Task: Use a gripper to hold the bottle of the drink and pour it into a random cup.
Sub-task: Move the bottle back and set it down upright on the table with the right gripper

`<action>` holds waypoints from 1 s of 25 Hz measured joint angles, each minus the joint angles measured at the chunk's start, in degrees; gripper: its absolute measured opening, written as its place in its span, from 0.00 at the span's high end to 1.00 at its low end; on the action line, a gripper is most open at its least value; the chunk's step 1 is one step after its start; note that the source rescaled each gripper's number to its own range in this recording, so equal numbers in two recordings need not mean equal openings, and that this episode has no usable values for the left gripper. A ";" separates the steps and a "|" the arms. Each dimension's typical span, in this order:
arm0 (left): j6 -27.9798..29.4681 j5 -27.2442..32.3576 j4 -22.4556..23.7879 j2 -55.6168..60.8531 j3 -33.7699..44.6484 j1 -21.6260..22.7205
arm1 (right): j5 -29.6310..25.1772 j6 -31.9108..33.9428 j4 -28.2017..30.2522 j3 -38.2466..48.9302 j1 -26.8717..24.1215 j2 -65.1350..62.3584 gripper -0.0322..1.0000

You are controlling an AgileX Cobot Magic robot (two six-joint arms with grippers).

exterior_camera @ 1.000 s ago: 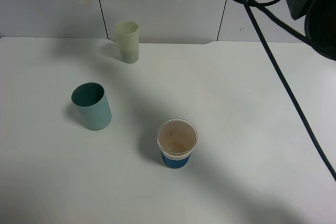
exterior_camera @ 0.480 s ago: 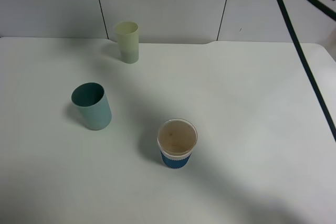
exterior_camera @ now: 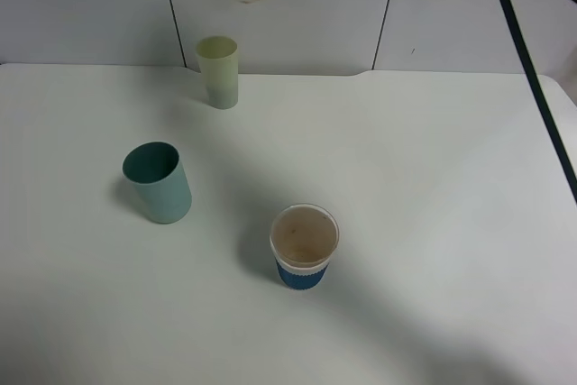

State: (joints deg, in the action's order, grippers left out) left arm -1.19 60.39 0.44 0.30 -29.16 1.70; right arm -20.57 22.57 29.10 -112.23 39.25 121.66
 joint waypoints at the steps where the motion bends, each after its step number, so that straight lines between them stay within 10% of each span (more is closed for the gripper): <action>1: 0.00 0.00 0.00 0.00 0.00 0.00 | -0.51 -0.33 -0.17 0.00 -0.04 0.00 0.96; 15: 0.00 0.00 0.00 0.00 0.00 0.00 | 0.16 -22.57 -20.55 0.26 -1.83 -0.16 0.96; 25: 0.00 0.00 0.00 0.00 0.00 0.00 | 24.12 -30.16 -29.10 23.50 -4.51 -6.09 0.96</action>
State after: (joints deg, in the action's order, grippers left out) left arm -1.19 60.39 0.44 0.30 -29.16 1.70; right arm 3.56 -7.59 0.00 -88.73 34.74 115.57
